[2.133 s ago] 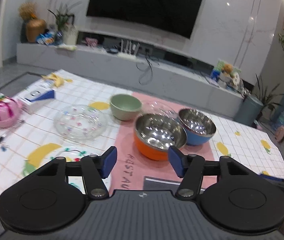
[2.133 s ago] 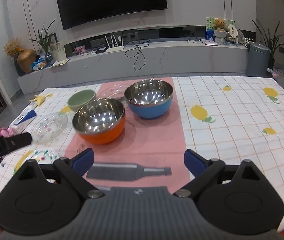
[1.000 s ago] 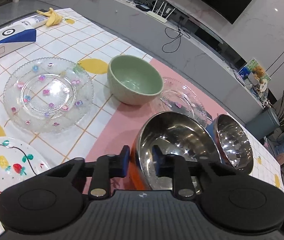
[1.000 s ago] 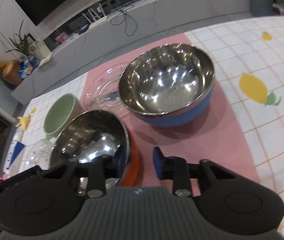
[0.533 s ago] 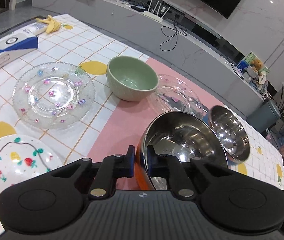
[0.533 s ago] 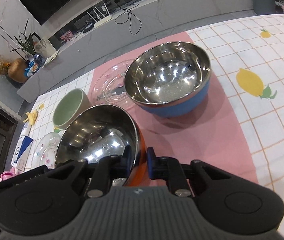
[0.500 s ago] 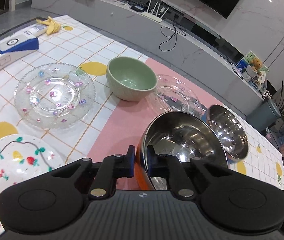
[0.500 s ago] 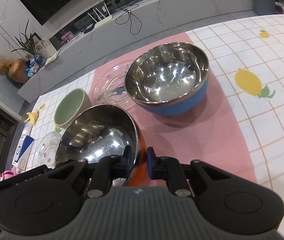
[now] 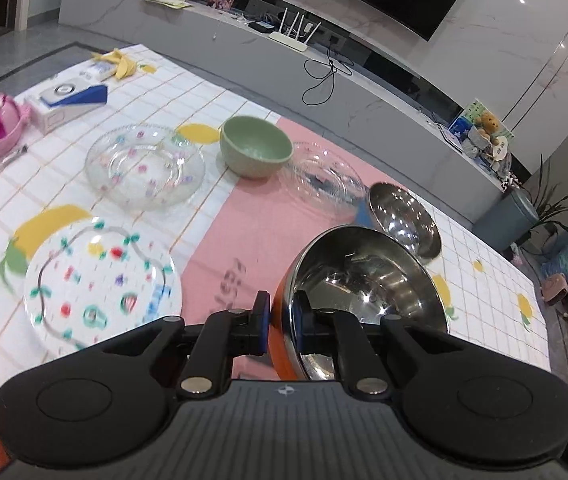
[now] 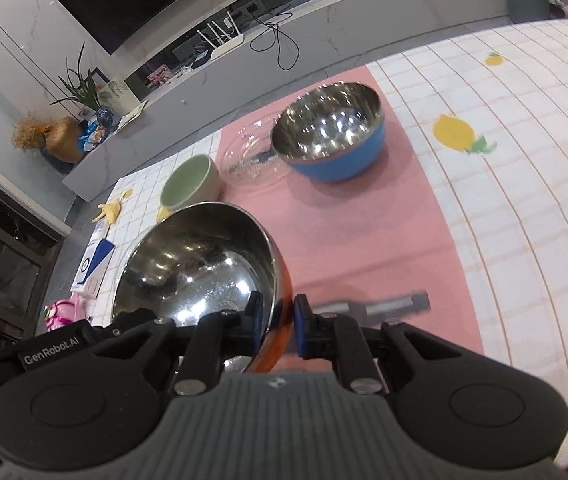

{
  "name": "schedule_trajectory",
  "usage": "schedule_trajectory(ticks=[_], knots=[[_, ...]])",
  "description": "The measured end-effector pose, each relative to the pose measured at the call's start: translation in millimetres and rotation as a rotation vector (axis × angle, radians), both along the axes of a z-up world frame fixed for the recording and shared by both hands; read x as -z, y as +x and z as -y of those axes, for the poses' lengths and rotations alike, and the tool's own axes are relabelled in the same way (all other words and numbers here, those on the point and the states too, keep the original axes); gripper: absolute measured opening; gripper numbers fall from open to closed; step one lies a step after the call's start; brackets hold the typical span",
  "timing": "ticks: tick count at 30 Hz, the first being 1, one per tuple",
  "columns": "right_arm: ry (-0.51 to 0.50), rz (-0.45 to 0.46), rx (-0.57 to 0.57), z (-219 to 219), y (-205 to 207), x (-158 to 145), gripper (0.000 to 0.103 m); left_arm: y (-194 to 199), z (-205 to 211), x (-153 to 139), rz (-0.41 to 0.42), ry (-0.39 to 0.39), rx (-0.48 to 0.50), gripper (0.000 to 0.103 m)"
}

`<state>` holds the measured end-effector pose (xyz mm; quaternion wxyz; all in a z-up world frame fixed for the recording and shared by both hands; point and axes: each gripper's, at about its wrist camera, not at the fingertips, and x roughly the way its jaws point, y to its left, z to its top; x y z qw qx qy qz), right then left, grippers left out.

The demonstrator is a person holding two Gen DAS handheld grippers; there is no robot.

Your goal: Organize plates and bowls

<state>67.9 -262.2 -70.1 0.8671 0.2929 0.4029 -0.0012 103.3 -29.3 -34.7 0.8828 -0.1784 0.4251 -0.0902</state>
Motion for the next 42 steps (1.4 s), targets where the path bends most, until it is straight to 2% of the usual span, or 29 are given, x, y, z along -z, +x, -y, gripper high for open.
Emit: schedule_trajectory(ticks=[5, 15, 21, 30, 34, 35, 37, 42], knots=[[-0.001, -0.027, -0.011, -6.1, -22.8, 9.4, 0.014, -15.9, -6.3, 13.1, -0.032, -0.002, -0.009, 0.013], [-0.053, -0.095, -0.008, -12.5, -35.5, 34.2, 0.014, -29.6, -6.8, 47.1, -0.105, 0.008, 0.004, 0.013], [-0.045, -0.133, -0.011, -12.6, -35.2, 45.2, 0.014, -30.6, -7.7, 53.0, -0.119, 0.021, -0.004, 0.013], [-0.069, -0.133, -0.02, -17.3, -34.7, 45.9, 0.014, -29.0, -6.8, 56.3, -0.127, 0.039, 0.005, 0.012], [-0.059, -0.132, -0.019, -17.3, -34.0, 46.1, 0.019, -28.9, -6.6, 54.8, -0.116, 0.045, 0.012, 0.014], [-0.073, -0.127, -0.022, -18.7, -34.1, 44.9, 0.027, -29.0, -6.4, 54.0, -0.108, 0.049, 0.015, 0.019], [-0.106, -0.114, -0.021, -21.3, -34.9, 41.9, 0.035, -30.0, -6.3, 51.6, -0.095, 0.061, 0.014, 0.027], [-0.134, -0.087, -0.026, -22.9, -37.3, 35.3, 0.039, -31.8, -11.0, 43.2, -0.062, 0.051, 0.003, 0.029]])
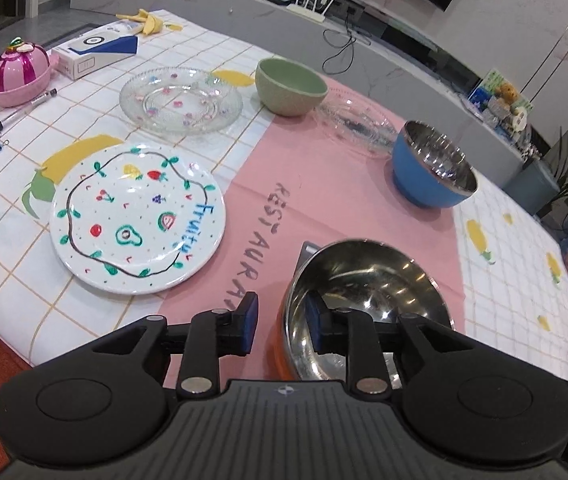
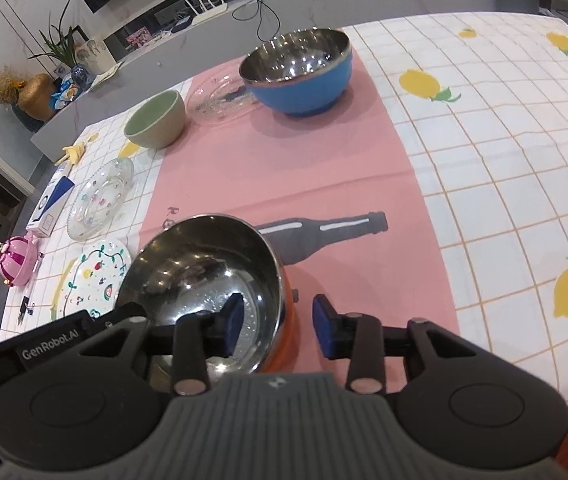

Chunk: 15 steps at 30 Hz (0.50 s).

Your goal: Organize plates and bowls

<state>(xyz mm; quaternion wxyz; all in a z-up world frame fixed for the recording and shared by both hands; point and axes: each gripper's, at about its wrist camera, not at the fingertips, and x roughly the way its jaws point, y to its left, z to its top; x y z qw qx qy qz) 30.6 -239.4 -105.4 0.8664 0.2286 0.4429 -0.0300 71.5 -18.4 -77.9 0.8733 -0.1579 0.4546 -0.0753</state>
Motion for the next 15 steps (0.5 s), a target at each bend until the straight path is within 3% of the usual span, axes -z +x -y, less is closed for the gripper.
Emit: schedule_trajectory(ticks=[10, 11, 13, 14, 15], knots=[[-0.072, 0.137, 0.021, 4.8, -10.8, -32.2, 0.06, -4.9, 2.1, -36.5, 0.155, 0.029, 0.047, 0.029], [-0.081, 0.152, 0.028, 7.0, -11.7, -36.6, 0.063, -3.8, 4.3, -41.4, 0.167, 0.027, 0.057, 0.033], [-0.097, 0.171, 0.044, 11.4, -12.5, -44.3, 0.063, -0.3, 8.6, -51.6, 0.191, 0.021, 0.072, 0.051], [-0.105, 0.178, 0.051, 13.7, -12.3, -48.1, 0.063, 1.4, 11.1, -56.6, 0.206, 0.013, 0.083, 0.065], [-0.11, 0.184, 0.059, 16.8, -12.2, -51.0, 0.064, 3.2, 13.7, -61.7, 0.225, 0.003, 0.096, 0.068]])
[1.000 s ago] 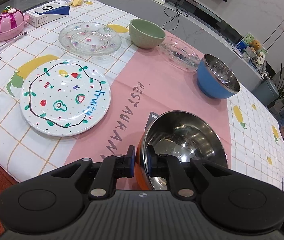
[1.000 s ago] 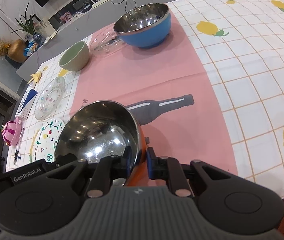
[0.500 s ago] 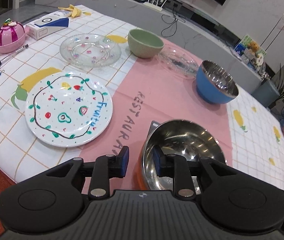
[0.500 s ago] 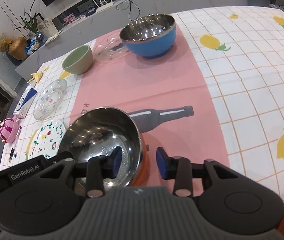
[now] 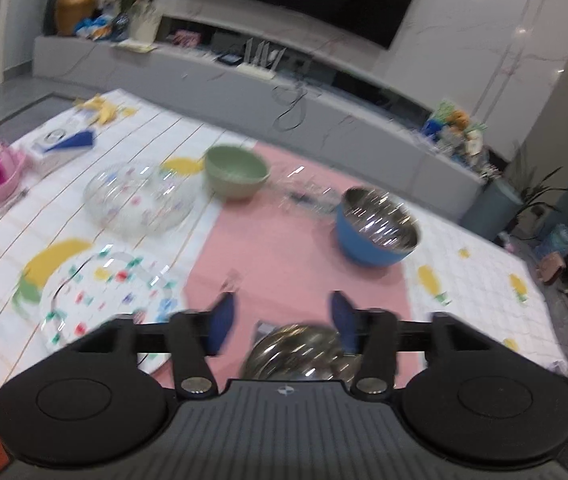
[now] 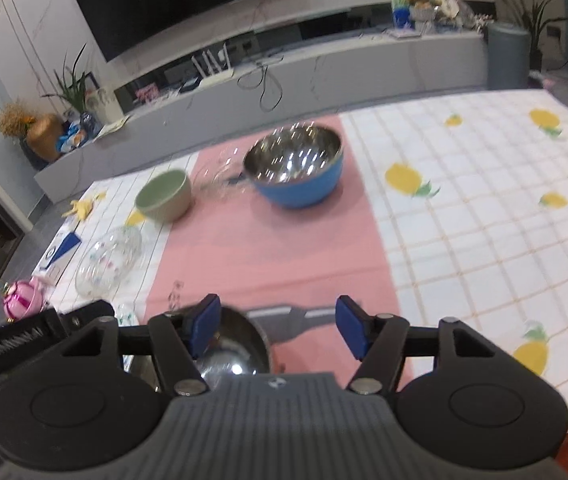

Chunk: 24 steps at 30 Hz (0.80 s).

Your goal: Organize plates and bowls

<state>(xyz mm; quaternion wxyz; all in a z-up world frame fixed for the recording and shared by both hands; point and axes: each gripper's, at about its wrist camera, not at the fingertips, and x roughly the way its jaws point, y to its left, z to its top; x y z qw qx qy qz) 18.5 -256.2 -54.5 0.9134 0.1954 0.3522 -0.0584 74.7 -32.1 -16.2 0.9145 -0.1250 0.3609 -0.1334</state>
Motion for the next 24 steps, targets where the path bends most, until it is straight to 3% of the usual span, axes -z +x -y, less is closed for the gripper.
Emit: schedule_trajectory(ticks=[7, 14, 24], knots=[[-0.026, 0.016, 0.056, 23.2, 9.3, -13.7, 0.07, 22.5, 27.6, -23.8, 0.042, -0.004, 0.072, 0.071], [-0.032, -0.022, 0.084, 51.7, 38.8, -20.6, 0.087, 59.8, 55.6, -34.5, 0.007, 0.01, 0.16, 0.072], [-0.034, -0.076, 0.119, 95.3, 95.8, -13.4, 0.085, 129.3, 99.2, -11.4, -0.118, 0.027, 0.265, 0.072]])
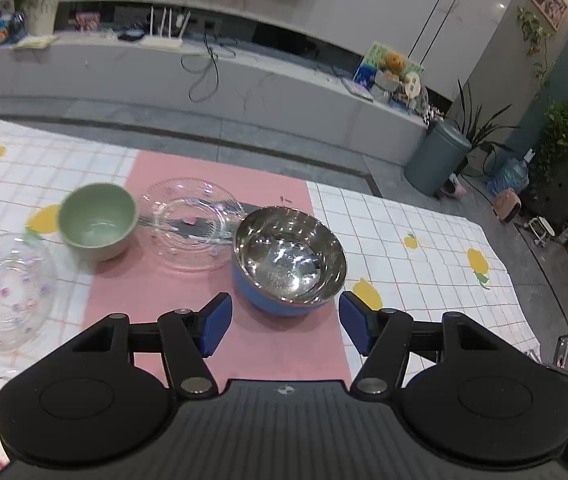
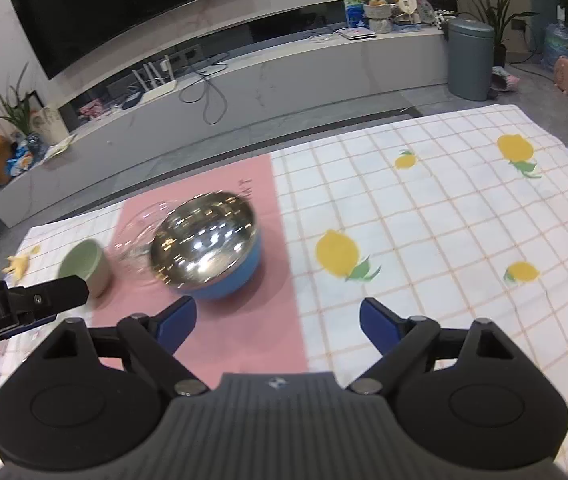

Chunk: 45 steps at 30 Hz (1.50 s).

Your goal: Organize plates and bowls

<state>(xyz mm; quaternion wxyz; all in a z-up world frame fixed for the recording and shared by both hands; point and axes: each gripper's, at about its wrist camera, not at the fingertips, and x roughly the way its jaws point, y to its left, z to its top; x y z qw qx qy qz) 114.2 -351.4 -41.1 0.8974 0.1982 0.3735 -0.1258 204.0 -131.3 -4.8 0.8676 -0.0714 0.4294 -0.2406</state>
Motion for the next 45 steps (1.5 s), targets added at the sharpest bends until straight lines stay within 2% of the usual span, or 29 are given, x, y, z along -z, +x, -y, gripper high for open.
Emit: schedule_trajectory(ticks=[4, 7, 8, 12, 15, 16, 19, 26, 28, 29, 33, 39, 45], knots=[[-0.037, -0.012, 0.004, 9.2, 21.6, 6.5, 0.079, 28.2, 9.1, 17.4, -0.098, -0.02, -0.026, 0.069], [-0.019, -0.014, -0.016, 14.6, 40.6, 12.3, 0.076, 45.3, 16.9, 27.7, -0.094, -0.003, -0.036, 0.069], [-0.006, -0.02, -0.018, 16.0, 48.7, 14.6, 0.072, 51.0, 19.8, 32.2, -0.095, 0.006, -0.035, 0.069], [0.032, -0.053, -0.015, 17.1, 77.6, 27.3, 0.064, 71.6, 23.8, 53.4, -0.121, 0.051, -0.062, 0.056], [0.046, -0.075, -0.021, 13.8, 96.1, 38.9, 0.057, 81.0, 23.3, 64.8, -0.134, 0.046, -0.082, 0.05], [0.057, -0.085, -0.021, 13.7, 101.5, 43.6, 0.051, 83.3, 22.3, 68.0, -0.14, 0.036, -0.09, 0.048], [0.05, -0.096, -0.012, 10.2, 113.3, 53.8, 0.048, 88.7, 25.8, 73.5, -0.162, 0.055, -0.102, 0.04], [0.056, -0.119, -0.012, 5.9, 129.1, 67.0, 0.038, 93.9, 33.7, 80.9, -0.157, 0.085, -0.1, 0.022], [0.046, -0.119, -0.018, 4.4, 131.0, 68.0, 0.035, 94.0, 33.3, 82.2, -0.156, 0.079, -0.098, 0.02], [0.044, -0.117, -0.022, 3.7, 131.6, 68.4, 0.031, 93.6, 32.8, 82.2, -0.155, 0.073, -0.096, 0.016], [0.068, -0.106, -0.043, 1.7, 134.0, 68.1, 0.015, 93.8, 35.7, 80.5, -0.147, 0.088, -0.088, 0.015], [0.047, -0.116, -0.044, -4.7, 133.4, 62.8, 0.013, 89.8, 34.9, 74.8, -0.153, 0.095, -0.105, 0.013], [0.04, -0.083, -0.056, -12.0, 116.2, 42.1, 0.013, 70.8, 27.1, 49.6, -0.121, 0.115, -0.103, 0.013]])
